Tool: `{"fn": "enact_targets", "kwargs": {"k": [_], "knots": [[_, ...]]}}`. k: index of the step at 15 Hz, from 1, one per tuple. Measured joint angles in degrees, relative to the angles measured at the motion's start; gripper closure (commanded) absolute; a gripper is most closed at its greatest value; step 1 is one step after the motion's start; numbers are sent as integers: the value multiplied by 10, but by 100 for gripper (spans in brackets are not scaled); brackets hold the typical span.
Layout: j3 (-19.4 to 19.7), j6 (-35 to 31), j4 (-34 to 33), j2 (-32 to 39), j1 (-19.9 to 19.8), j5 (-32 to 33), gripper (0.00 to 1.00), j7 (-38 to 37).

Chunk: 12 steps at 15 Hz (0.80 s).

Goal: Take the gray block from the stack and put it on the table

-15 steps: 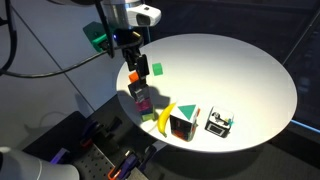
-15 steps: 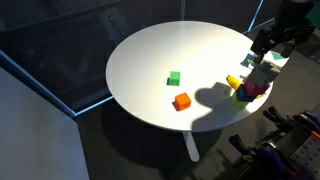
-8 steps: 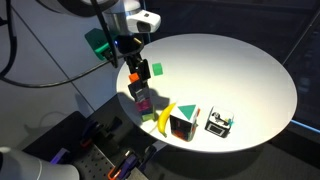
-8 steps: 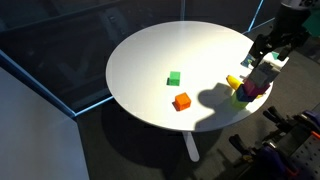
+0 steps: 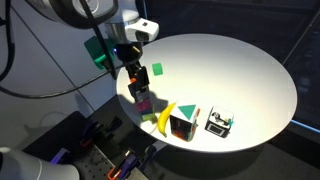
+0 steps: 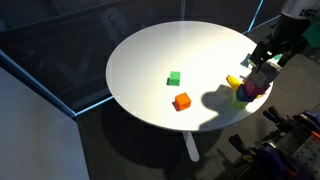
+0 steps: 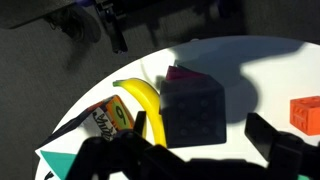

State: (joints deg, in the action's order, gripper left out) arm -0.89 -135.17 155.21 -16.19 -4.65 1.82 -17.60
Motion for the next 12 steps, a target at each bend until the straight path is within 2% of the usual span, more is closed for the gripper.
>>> {"fn": "enact_targets", "kwargs": {"k": [5, 6, 7, 11, 12], "knots": [[4, -15, 8, 2, 0, 0, 0, 14], [5, -17, 9, 3, 0, 0, 8, 17], [6, -19, 9, 4, 0, 0, 25, 20], [8, -23, 10, 14, 0, 0, 59, 26], [8, -23, 10, 16, 0, 0, 65, 28]]}}
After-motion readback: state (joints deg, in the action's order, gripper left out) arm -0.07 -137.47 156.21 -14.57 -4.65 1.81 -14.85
